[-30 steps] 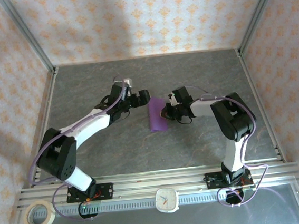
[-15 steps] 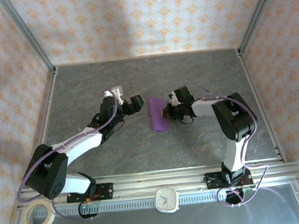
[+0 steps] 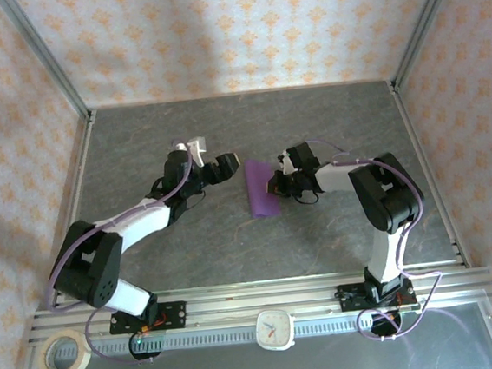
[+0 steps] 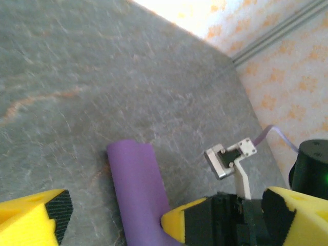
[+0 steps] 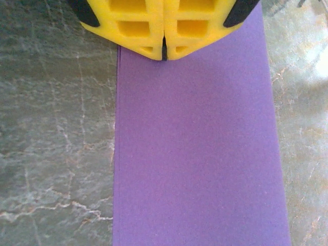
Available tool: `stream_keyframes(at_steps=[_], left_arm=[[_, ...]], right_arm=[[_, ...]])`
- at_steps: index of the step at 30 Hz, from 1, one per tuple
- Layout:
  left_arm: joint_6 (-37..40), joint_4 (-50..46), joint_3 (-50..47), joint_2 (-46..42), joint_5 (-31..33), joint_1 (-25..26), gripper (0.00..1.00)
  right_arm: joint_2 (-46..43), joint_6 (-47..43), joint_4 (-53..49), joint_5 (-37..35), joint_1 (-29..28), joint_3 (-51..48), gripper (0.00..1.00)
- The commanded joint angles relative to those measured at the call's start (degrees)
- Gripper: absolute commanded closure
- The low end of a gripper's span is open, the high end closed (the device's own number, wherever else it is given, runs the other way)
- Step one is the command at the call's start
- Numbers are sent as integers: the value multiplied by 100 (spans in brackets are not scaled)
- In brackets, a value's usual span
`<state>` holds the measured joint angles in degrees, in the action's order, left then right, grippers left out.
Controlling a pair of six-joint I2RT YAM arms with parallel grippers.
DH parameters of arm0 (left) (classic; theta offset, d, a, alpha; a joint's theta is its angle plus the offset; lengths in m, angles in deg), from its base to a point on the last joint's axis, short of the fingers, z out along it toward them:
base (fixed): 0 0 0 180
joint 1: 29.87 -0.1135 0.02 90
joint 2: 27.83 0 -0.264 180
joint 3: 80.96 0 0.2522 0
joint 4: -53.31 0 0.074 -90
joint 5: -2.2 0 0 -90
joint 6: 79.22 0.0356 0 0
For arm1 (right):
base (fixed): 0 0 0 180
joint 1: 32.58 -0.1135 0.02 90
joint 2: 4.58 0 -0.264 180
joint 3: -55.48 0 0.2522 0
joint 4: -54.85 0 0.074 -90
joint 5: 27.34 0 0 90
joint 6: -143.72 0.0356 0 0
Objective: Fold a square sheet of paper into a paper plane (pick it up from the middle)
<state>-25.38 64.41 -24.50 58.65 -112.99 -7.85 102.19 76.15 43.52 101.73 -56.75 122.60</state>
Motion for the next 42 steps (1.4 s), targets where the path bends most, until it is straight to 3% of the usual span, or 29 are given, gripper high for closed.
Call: stream_keyframes(at_steps=[1,4,9,13,21,26,42], left_arm=[[-316,379,-65,144,-549,2,6],[-284,231,81,327,-753,18,11],[49,-701,658,787,-778,195,28],[-36,-821,822,1045,-742,367,33],[227,-1504,1240,1410,-565,660,35],[484,-2082,1539,1541,-24,883,35],[681,-2647,1958,1939,531,1015,37]], right_arm=[[206,-6,-901,-635,59,-256,100],[193,32,-879,-631,57,-279,100],[170,104,-794,-611,58,-300,100],[103,182,-665,-568,60,-396,100],[68,247,-578,-498,59,-476,100],[52,368,-460,-424,60,-517,100],[20,638,-82,-126,60,-651,100]])
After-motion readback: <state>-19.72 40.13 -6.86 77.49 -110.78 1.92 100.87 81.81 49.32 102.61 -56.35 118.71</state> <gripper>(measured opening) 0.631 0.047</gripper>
